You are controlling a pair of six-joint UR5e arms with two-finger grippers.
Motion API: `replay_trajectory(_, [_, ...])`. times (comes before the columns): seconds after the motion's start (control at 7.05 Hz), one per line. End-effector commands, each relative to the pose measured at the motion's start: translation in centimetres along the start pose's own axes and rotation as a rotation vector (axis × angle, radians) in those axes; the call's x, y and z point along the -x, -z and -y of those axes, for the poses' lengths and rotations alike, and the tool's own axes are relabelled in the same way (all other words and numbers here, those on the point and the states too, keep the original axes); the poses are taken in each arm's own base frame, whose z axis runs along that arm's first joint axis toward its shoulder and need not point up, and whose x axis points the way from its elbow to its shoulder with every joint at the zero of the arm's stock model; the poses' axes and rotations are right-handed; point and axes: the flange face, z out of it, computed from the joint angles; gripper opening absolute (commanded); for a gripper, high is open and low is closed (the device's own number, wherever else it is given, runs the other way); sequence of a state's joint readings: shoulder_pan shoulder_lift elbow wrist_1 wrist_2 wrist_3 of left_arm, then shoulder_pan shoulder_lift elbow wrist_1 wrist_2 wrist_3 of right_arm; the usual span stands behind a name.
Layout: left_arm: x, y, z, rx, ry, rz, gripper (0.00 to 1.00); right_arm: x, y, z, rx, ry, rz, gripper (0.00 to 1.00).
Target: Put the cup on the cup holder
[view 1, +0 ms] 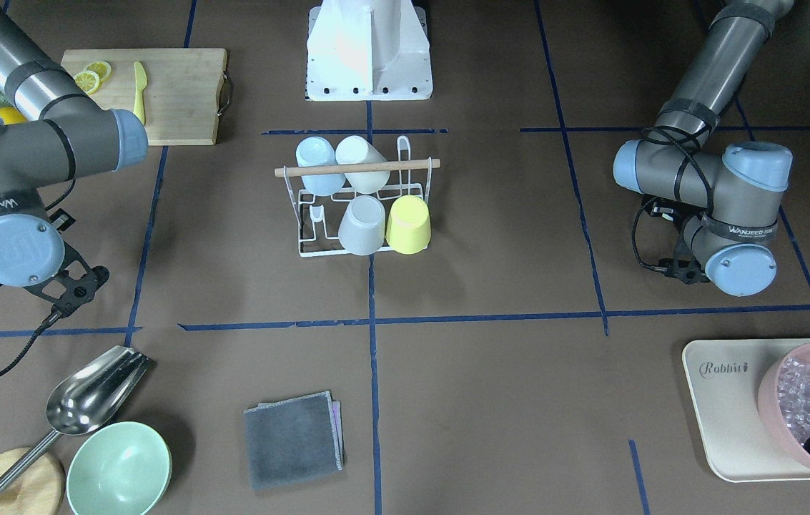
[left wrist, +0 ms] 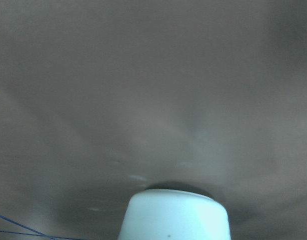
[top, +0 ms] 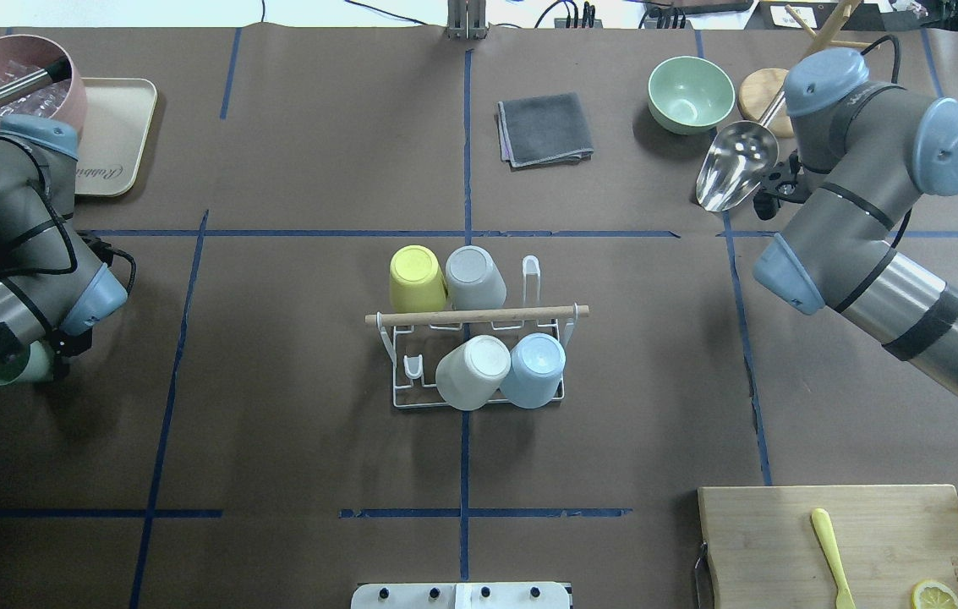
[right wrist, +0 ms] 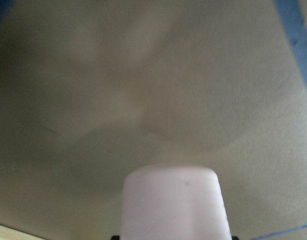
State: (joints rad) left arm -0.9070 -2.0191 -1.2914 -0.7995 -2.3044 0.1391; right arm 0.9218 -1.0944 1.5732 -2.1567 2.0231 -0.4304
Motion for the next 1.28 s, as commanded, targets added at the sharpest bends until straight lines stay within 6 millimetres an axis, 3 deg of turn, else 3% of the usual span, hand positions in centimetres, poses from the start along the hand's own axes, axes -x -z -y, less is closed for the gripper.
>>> replay_trajectory(0.0, [1.0,0.7,-0.6,0.002,0.003,-0.021,0.12,2.9,7.8,0.1,-0.386,0.138,0.108,0.01])
replay_trajectory(0.14, [0.9,0.9,-0.8,0.000,-0.020,-0.023,0.04,2.6,9.1,-0.3,-0.552,0.196,0.170,0.01])
replay_trajectory(0.28, [0.6,2.1,-2.0,-0.002,-0.077,-0.029,0.02,3.7,10.5,-0.2,-0.672,0.205,0.225,0.02])
replay_trajectory(0.57, [0.7,7.2,-5.3,-0.117,-0.142,-0.035,0.02,5.8,13.2,-0.1,-0.890,0.348,0.234,0.02])
replay_trajectory(0.71, [-0.5,10.1,-7.2,-0.208,-0.196,-0.016,0.03,6.8,14.3,-0.4,-0.980,0.369,0.231,0.02])
replay_trajectory(0.99, [-3.3,14.7,-8.0,-0.465,-0.391,0.055,0.05,8.8,16.3,-2.4,-1.186,0.328,0.262,0.02])
replay_trajectory(1.14, [-5.9,17.6,-9.8,-0.625,-0.524,0.104,0.04,7.8,14.1,0.1,-1.312,0.334,0.188,0.02])
